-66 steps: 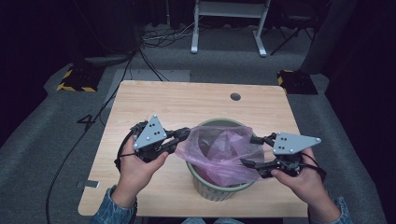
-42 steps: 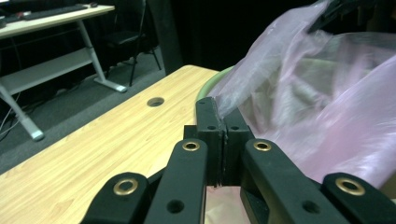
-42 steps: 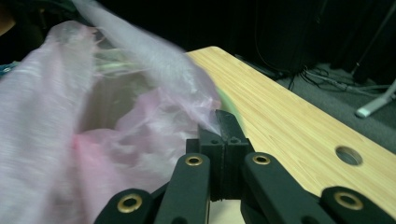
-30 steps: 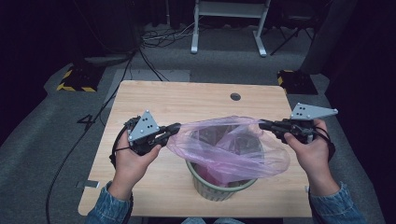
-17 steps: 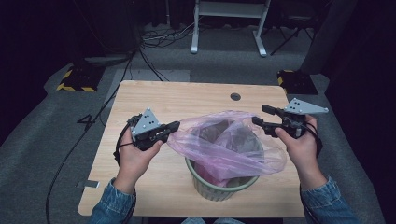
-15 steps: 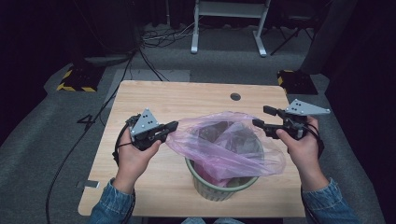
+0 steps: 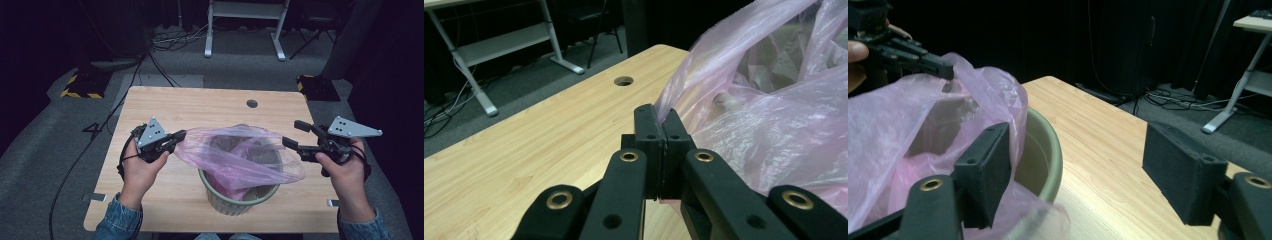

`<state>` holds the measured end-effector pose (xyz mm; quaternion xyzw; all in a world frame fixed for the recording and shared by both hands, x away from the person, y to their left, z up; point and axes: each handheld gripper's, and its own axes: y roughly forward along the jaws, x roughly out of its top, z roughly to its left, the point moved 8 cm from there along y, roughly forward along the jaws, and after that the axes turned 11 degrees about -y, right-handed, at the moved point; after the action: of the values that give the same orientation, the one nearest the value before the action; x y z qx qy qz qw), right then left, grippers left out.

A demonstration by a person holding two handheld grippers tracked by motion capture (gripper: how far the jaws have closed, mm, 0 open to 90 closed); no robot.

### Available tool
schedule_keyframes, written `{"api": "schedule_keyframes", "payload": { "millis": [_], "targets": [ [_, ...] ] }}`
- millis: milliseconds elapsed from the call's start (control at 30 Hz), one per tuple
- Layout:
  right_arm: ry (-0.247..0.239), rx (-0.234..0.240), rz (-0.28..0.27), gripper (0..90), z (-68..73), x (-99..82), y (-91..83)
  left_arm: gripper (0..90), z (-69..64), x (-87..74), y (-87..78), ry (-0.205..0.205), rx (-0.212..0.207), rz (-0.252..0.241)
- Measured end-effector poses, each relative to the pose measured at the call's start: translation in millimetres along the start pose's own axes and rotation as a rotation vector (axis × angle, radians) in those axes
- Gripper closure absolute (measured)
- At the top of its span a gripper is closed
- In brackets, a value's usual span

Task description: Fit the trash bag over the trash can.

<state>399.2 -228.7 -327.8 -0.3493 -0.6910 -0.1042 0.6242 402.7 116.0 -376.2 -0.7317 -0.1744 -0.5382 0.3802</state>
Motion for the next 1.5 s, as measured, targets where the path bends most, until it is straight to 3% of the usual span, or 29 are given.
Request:
{"api": "schedule_keyframes", "payload": {
  "millis": [200,333,600,767,1067,1267,1400,1467,1500],
  "targets": [
    [0.009,-0.021,-0.011,27.8,-4.8,-5.9,-6.1,89.5,3.0,-0.1,-2.7,-0.014,0.008,-0.008],
    [-0.024,0.029,0.016,24.8,2.4,-11.4,1.5,89.5,1.5,0.8,-2.0,-0.018,-0.001,-0.013],
    [-0.105,0.169,0.107,25.0,17.7,-26.1,38.5,89.1,-2.1,2.5,0.9,-0.013,-0.017,-0.013],
    [-0.13,0.208,0.099,24.9,24.2,-25.4,45.8,89.0,0.5,1.4,-0.2,-0.018,-0.015,-0.017],
    [-0.158,0.154,0.07,23.6,19.6,-21.7,16.2,88.6,6.0,2.4,-6.1,-0.044,-0.011,-0.033],
    [-0.21,0.147,0.06,24.3,23.0,-13.2,22.0,88.5,-1.3,5.2,-1.4,-0.032,-0.024,-0.031],
    [-0.238,0.186,0.088,40.0,26.4,-15.0,37.5,88.5,-0.3,6.6,-0.8,-0.031,-0.024,-0.034],
    [-0.237,0.212,0.117,65.7,25.1,-19.7,41.3,88.6,2.7,6.4,-2.3,-0.036,-0.02,-0.035],
    [-0.225,0.215,0.123,71.2,23.6,-21.3,42.1,88.6,4.5,6.0,-3.0,-0.04,-0.016,-0.04]
  ]
}}
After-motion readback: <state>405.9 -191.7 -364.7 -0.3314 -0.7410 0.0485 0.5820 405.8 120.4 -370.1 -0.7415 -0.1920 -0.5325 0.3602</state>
